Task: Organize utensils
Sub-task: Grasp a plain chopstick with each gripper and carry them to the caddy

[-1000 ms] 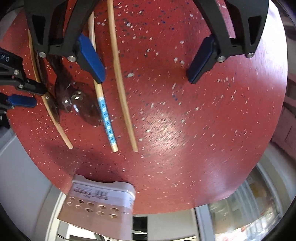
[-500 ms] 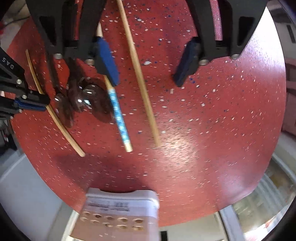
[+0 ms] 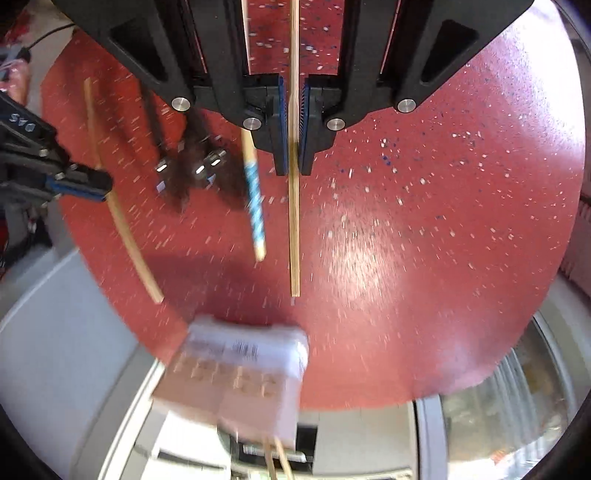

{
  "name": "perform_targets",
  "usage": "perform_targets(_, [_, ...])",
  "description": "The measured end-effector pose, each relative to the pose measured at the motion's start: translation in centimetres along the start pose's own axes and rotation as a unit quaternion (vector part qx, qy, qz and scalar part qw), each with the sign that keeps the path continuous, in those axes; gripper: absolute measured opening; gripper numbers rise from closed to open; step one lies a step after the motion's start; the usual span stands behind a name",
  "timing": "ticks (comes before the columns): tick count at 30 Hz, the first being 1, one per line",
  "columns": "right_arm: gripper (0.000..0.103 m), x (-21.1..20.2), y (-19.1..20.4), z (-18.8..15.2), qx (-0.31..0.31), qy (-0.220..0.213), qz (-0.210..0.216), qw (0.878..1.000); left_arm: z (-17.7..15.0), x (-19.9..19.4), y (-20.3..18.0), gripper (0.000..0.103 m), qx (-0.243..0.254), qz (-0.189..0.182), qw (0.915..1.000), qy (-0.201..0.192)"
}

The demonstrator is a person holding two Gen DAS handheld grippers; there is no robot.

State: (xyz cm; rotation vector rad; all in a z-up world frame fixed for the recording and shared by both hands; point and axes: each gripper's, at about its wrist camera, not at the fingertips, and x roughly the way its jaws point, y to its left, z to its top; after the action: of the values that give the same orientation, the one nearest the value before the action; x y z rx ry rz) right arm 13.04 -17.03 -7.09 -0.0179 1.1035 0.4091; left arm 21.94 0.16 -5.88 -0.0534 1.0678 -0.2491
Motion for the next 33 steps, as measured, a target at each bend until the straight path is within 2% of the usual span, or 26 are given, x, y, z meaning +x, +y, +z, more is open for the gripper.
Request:
perform_targets(4, [0.007, -1.2, -0.4, 0.8, 0.016, -0.035, 0.028, 0.999, -0.1, -4.5, -0.5, 0.034, -0.003, -0.016, 0.998, -0.062])
perform_targets(7, [0.007, -2.7, -0.5, 1.6, 0.016, -0.06, 0.04, 0.997, 1.1, -7.2, -1.0, 0.034, -0.01, -0.031, 0.9944, -0.1])
perform_targets(15, [0.007, -6.6, -1.9, 5.6, 0.025, -0.125, 0.056, 0.99, 7.0, -12.6, -2.2, 0.034, -0.02, -0.058, 0.981, -0.184])
perform_targets(24, [0.007, -8.6, -3.3, 12.8, 0.027, -0.192, 0.058, 0.979, 16.1, -13.8, -3.6, 0.034, -0.03, -0.074, 0.9673, -0.241])
perform_targets(33, [0.007, -8.5, -5.9, 20.8, 0.047, -0.259, 0.059, 0.963, 22.6, -12.9, -4.2, 0.034, -0.044, -0.081, 0.9548, -0.282])
